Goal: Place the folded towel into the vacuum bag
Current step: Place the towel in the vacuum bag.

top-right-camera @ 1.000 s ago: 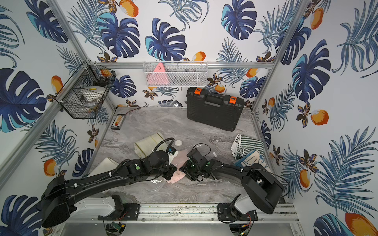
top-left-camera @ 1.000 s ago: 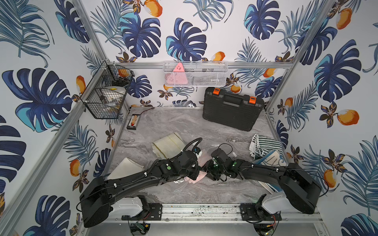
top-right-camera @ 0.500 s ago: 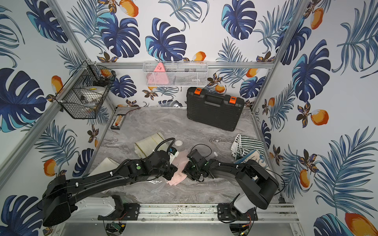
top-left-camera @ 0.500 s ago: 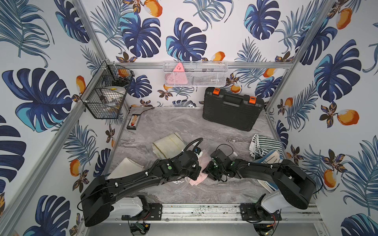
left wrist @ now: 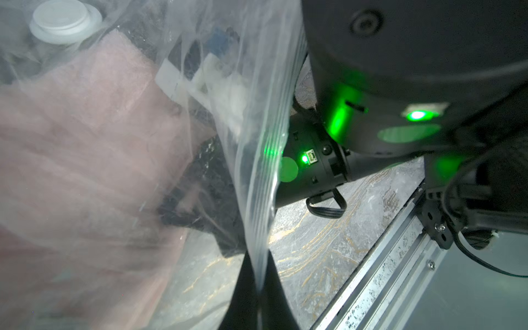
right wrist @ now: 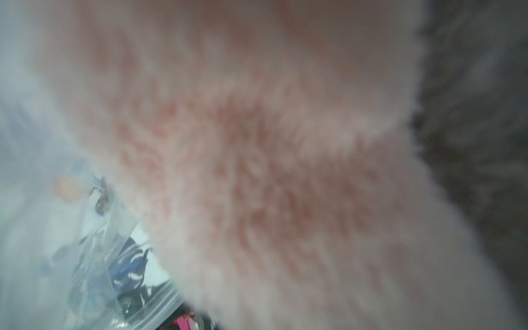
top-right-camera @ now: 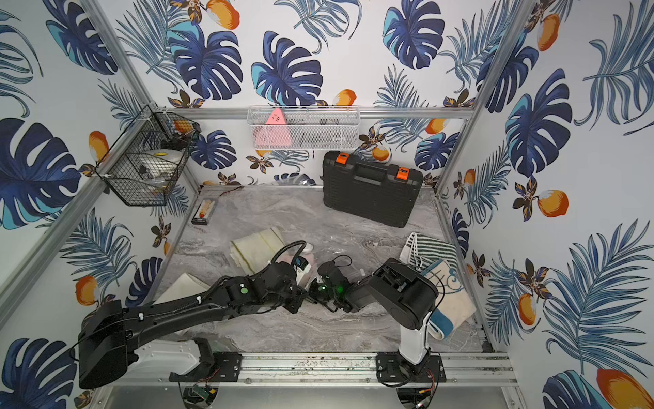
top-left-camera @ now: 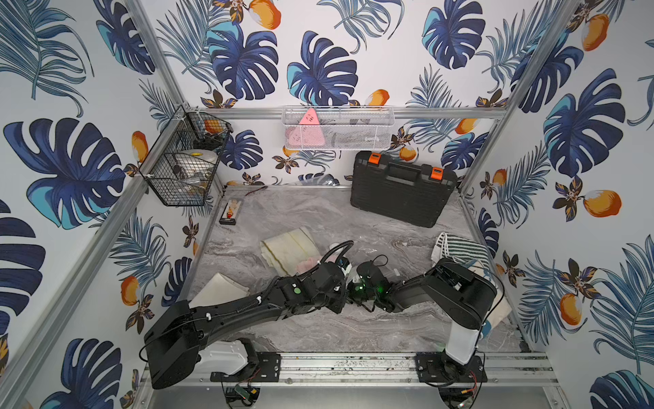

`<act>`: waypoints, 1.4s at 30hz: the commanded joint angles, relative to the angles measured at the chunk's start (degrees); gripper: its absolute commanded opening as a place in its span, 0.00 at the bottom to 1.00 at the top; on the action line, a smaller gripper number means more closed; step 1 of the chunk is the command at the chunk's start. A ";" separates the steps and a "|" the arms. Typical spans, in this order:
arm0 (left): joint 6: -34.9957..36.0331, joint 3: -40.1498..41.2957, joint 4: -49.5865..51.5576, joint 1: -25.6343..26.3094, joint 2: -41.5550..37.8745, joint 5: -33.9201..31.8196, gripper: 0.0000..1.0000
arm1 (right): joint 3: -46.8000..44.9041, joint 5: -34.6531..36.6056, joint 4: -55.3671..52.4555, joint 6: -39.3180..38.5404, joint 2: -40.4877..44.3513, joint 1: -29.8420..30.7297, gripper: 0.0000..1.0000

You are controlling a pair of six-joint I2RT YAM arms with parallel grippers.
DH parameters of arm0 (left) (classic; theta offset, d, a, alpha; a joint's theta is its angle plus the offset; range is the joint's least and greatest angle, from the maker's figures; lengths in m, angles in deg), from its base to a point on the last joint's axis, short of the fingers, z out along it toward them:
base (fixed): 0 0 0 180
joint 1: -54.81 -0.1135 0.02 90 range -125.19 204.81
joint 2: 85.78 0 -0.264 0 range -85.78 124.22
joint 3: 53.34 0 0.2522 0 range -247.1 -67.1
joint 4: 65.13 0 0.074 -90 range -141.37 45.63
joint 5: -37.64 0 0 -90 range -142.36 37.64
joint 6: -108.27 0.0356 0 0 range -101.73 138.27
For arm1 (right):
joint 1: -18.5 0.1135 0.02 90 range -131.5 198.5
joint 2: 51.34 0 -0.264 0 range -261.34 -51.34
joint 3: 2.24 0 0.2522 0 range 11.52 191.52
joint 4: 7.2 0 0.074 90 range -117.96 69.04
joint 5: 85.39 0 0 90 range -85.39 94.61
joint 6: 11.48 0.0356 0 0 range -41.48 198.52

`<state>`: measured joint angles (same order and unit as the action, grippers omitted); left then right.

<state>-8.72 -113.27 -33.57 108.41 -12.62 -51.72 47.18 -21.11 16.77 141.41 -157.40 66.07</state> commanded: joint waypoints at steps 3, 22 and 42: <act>0.97 -1.83 0.30 0.10 -1.07 1.25 0.00 | -0.78 -9.04 -10.69 -7.47 9.37 -1.29 0.00; -1.41 -1.93 -1.87 4.07 -1.02 1.90 0.00 | -2.16 -3.82 -16.01 3.61 10.87 -3.70 0.00; 9.45 -12.03 14.09 6.88 7.94 -3.32 0.70 | -5.69 7.73 -26.49 10.63 16.92 -1.17 0.49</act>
<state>-2.81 -124.46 -21.76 114.77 -5.71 -56.33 41.65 -17.61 -3.79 151.32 -140.92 64.89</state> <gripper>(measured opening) 0.703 0.484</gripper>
